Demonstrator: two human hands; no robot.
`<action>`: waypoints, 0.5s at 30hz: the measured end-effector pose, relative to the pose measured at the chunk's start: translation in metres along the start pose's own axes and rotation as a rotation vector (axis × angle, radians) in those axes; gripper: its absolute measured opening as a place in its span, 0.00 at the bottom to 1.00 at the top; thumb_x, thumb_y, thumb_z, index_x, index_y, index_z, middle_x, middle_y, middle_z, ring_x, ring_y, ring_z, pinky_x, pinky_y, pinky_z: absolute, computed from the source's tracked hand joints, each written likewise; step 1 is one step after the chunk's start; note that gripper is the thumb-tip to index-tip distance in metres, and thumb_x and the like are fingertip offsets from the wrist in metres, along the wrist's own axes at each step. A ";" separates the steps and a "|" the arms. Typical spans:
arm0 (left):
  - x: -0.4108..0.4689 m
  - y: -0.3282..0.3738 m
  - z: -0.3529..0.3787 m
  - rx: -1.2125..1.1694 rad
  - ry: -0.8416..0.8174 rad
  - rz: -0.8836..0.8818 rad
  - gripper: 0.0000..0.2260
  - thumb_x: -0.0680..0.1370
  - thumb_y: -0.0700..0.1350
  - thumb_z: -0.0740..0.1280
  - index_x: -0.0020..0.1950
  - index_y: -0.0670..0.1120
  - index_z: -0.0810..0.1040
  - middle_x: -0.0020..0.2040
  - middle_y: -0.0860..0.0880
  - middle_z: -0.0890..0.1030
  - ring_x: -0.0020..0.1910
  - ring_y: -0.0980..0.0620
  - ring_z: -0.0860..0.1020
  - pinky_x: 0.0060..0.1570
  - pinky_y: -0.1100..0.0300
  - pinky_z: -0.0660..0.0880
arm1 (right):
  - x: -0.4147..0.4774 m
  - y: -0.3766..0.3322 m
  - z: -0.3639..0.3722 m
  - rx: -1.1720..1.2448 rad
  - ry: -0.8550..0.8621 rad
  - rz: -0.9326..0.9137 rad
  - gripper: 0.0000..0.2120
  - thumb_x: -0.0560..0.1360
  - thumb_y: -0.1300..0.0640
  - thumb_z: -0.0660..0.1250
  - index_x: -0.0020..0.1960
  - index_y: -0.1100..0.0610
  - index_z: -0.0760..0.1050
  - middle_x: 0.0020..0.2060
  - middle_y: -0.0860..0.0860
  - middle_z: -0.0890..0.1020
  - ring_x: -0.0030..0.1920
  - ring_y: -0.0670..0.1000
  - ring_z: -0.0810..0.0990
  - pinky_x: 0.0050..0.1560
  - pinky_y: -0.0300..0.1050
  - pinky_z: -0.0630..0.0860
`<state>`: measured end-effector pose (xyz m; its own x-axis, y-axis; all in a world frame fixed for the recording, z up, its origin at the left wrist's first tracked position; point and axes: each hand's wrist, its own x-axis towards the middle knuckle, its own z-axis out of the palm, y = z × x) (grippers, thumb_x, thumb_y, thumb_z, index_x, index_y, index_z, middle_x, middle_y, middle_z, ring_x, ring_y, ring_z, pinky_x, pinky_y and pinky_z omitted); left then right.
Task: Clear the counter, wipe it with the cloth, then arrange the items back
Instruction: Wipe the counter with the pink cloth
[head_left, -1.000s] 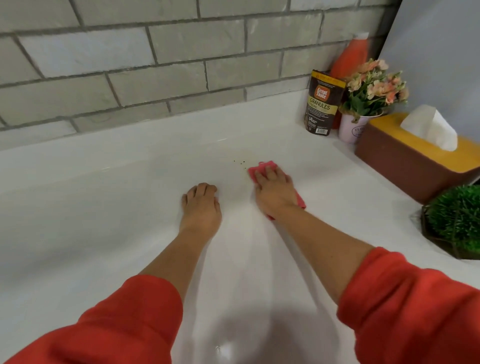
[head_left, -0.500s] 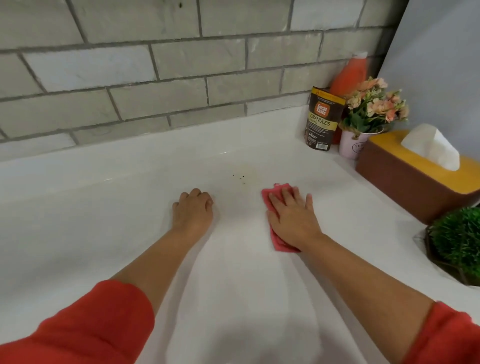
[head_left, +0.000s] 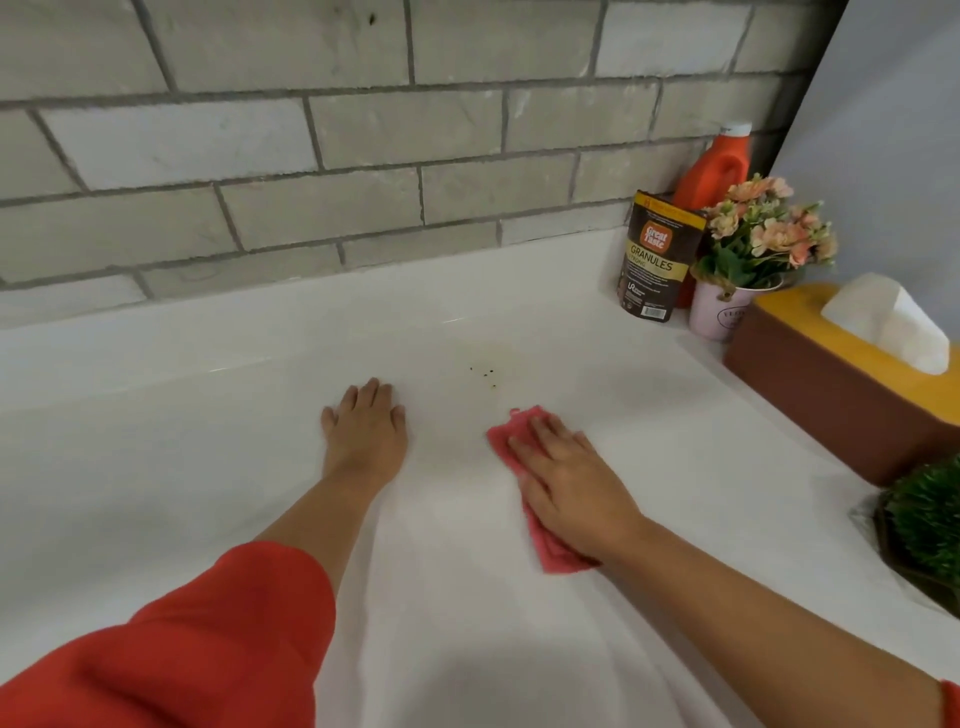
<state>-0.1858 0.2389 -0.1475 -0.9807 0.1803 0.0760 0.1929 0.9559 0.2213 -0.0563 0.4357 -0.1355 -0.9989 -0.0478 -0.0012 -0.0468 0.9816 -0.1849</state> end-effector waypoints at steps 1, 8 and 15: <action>0.000 0.000 0.000 0.002 -0.003 0.001 0.20 0.82 0.48 0.49 0.73 0.46 0.60 0.75 0.49 0.59 0.74 0.47 0.56 0.70 0.46 0.52 | 0.011 0.010 -0.001 -0.031 0.027 0.078 0.41 0.67 0.42 0.30 0.76 0.51 0.56 0.76 0.55 0.54 0.77 0.54 0.49 0.74 0.48 0.48; 0.003 -0.001 0.004 0.005 -0.029 -0.016 0.21 0.82 0.49 0.47 0.75 0.46 0.57 0.77 0.49 0.56 0.76 0.47 0.53 0.72 0.45 0.50 | 0.114 0.030 0.000 -0.068 0.084 0.351 0.24 0.81 0.53 0.47 0.75 0.59 0.55 0.75 0.60 0.56 0.75 0.61 0.52 0.74 0.53 0.51; 0.003 -0.001 0.005 -0.013 -0.010 -0.014 0.20 0.82 0.48 0.49 0.75 0.46 0.58 0.76 0.49 0.57 0.76 0.47 0.53 0.72 0.45 0.50 | 0.118 -0.024 0.012 -0.006 0.055 -0.012 0.27 0.79 0.48 0.43 0.75 0.55 0.57 0.76 0.55 0.56 0.77 0.55 0.51 0.74 0.48 0.50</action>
<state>-0.1893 0.2392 -0.1522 -0.9835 0.1693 0.0633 0.1796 0.9552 0.2352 -0.1728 0.4041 -0.1432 -0.9972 -0.0497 0.0555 -0.0589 0.9821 -0.1788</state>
